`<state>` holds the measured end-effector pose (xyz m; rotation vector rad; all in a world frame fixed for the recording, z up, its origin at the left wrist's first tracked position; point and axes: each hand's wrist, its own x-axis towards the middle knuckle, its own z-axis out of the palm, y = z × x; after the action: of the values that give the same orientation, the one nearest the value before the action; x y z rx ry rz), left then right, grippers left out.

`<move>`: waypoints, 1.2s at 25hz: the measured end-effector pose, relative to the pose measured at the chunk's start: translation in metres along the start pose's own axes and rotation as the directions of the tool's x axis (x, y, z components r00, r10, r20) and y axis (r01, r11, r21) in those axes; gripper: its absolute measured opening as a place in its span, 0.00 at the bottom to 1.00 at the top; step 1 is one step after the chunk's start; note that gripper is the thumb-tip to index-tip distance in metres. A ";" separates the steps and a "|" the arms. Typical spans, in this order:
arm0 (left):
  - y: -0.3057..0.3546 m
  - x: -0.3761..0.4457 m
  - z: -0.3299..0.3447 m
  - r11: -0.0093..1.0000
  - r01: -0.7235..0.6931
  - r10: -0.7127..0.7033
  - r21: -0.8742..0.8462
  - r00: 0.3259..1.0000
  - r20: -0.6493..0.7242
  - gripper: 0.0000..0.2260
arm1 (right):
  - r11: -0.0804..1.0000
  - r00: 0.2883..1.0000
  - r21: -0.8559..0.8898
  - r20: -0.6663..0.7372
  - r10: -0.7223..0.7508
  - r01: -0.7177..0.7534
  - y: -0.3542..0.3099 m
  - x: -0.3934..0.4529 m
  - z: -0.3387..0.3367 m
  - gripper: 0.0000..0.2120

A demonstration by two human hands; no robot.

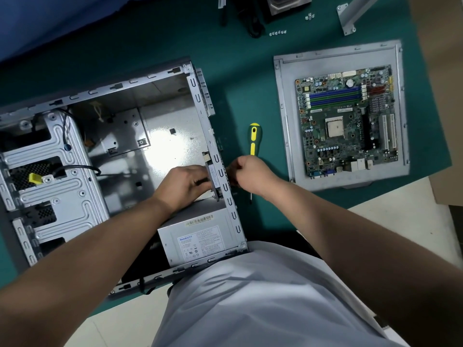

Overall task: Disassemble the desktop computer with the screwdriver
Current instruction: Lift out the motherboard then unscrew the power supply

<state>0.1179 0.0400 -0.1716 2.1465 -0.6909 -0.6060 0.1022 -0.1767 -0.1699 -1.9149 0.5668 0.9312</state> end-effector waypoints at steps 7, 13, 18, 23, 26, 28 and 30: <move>0.001 0.000 0.000 1.000 0.023 -0.023 -0.014 1.000 0.009 0.07 | 0.860 0.924 -0.355 0.023 -0.383 0.366 0.007 -0.015 -0.004 0.08; 0.000 -0.002 0.000 1.000 0.030 -0.030 0.005 0.999 0.010 0.09 | 0.891 0.826 -0.427 -0.440 -0.354 0.154 -0.006 -0.014 -0.023 0.14; 0.000 -0.002 0.001 0.999 0.054 -0.054 0.009 0.998 0.017 0.09 | 0.919 0.921 -0.343 -0.385 0.049 -0.192 -0.006 0.001 -0.031 0.24; 0.000 -0.003 0.000 0.998 0.055 -0.055 0.030 0.998 0.019 0.05 | 0.962 0.945 -0.239 -0.323 0.048 -0.130 -0.004 0.003 -0.043 0.20; 0.001 -0.001 0.000 0.997 0.064 -0.065 0.032 0.998 0.018 0.04 | 0.982 0.955 0.187 -0.286 0.077 -0.023 0.004 -0.003 -0.057 0.35; 0.001 -0.001 -0.001 0.997 0.075 -0.076 0.034 0.997 0.028 0.03 | 0.912 0.959 0.406 -0.276 0.069 0.052 0.008 -0.008 -0.064 0.42; 0.002 -0.001 -0.001 0.997 0.064 -0.065 0.041 0.997 0.028 0.04 | 0.835 0.944 0.533 -0.326 0.052 0.137 0.012 -0.010 -0.067 0.40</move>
<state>0.1173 0.0403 -0.1694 2.2085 -0.6569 -0.6646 0.1135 -0.2410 -0.1477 -1.5403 0.8782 0.3481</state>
